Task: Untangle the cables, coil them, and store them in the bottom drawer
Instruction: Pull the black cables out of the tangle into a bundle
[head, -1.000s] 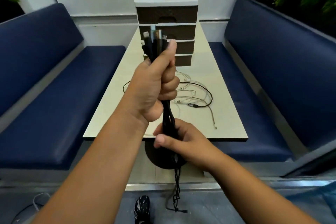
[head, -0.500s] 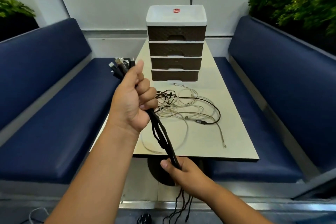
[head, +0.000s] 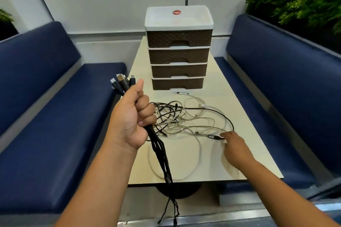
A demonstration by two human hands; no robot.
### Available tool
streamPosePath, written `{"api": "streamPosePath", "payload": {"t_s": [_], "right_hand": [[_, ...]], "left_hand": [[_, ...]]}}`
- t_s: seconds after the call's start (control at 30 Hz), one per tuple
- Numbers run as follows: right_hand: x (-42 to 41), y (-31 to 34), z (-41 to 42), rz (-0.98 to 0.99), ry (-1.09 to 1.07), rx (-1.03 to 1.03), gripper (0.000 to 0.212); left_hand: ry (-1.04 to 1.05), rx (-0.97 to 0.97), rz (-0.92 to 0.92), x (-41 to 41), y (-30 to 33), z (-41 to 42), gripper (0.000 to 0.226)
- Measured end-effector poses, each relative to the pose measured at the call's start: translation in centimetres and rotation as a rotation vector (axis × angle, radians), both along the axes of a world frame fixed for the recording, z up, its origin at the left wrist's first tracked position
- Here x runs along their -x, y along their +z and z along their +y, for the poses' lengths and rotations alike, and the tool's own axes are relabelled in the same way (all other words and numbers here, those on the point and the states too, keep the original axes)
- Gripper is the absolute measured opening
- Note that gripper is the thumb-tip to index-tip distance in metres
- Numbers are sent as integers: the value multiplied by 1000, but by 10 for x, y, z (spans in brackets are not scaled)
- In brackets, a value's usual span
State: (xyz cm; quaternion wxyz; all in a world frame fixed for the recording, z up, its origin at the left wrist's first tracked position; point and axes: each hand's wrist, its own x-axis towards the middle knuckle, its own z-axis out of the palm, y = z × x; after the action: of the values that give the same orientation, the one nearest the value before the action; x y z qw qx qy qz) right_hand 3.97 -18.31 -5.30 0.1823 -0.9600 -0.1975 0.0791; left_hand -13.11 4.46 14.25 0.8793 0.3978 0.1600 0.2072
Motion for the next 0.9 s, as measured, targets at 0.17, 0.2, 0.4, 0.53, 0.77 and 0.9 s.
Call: {"api": "streamPosePath", "payload": {"t_s": [0.17,0.2,0.4,0.53,0.77,0.9], "right_hand": [[-20,-17,3,-174,0,258,40],[-23,-19,3,-199,-5,279,38],[-32,14,13,-273,44,142,20],[-31,79,24,-176,-28,-186,12],[10,189,78,63,-106,-1242,10],[49,198,116,156,2,-1306,9]], "left_hand": [[-64,28,41,-29,-5,20,43],[-78,31,44,-35,-7,24,42],[-128,-48,88,-63,-14,41,38],[-152,-142,106,-77,-13,45,32],[-147,-284,129,-92,-14,44,25],[-185,-264,92,-94,-9,35,42]]}}
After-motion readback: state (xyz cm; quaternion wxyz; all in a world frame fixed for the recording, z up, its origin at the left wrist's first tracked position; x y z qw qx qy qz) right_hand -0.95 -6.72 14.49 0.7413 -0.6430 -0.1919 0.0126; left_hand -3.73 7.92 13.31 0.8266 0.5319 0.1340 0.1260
